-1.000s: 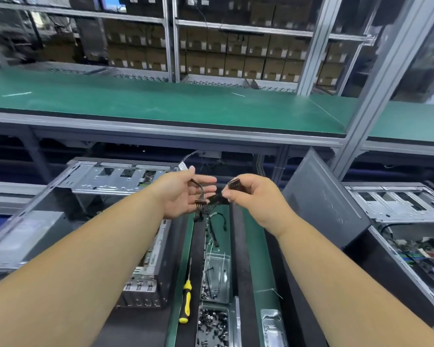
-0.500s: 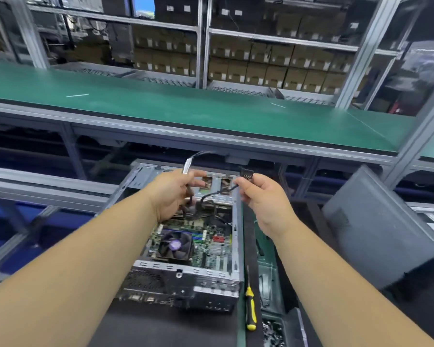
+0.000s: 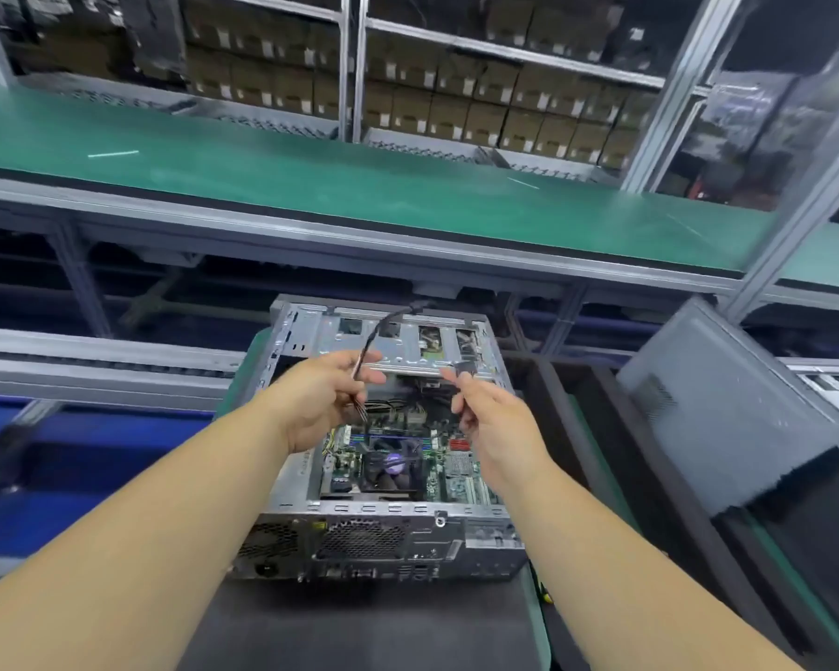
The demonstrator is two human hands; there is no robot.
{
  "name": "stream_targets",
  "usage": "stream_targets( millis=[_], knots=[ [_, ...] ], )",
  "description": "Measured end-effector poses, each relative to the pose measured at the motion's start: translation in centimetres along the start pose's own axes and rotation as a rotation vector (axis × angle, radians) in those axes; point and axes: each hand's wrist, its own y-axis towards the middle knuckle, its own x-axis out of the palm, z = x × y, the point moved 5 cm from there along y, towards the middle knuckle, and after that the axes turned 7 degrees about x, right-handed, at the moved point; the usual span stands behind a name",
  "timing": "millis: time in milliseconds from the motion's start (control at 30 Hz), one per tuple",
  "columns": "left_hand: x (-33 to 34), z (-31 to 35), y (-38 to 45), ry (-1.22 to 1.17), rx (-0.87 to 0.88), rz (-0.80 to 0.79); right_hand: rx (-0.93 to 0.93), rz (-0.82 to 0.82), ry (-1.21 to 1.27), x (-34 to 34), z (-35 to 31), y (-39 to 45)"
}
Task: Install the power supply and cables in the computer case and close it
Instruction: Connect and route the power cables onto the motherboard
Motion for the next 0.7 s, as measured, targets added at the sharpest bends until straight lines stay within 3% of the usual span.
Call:
stream_targets(
  millis=[100,233,467,700],
  knots=[
    [-0.1,-0.7,0.4,0.038,-0.048,-0.093,0.184,0.139,0.080,0.0,2.6,0.4],
    [-0.8,-1.6,1.3,0.218,-0.050,-0.103,0.396,0.330,0.192,-0.4,5.0,0.5],
    [-0.5,-1.4,3.9,0.522,0.038,-0.144,0.488,0.519,0.209,-0.3,5.6,3.0],
    [1.1,-0.8,4.9,0.830,0.294,-0.087,0.541,0.590,0.155,-0.8,6.3,6.5]
  ],
)
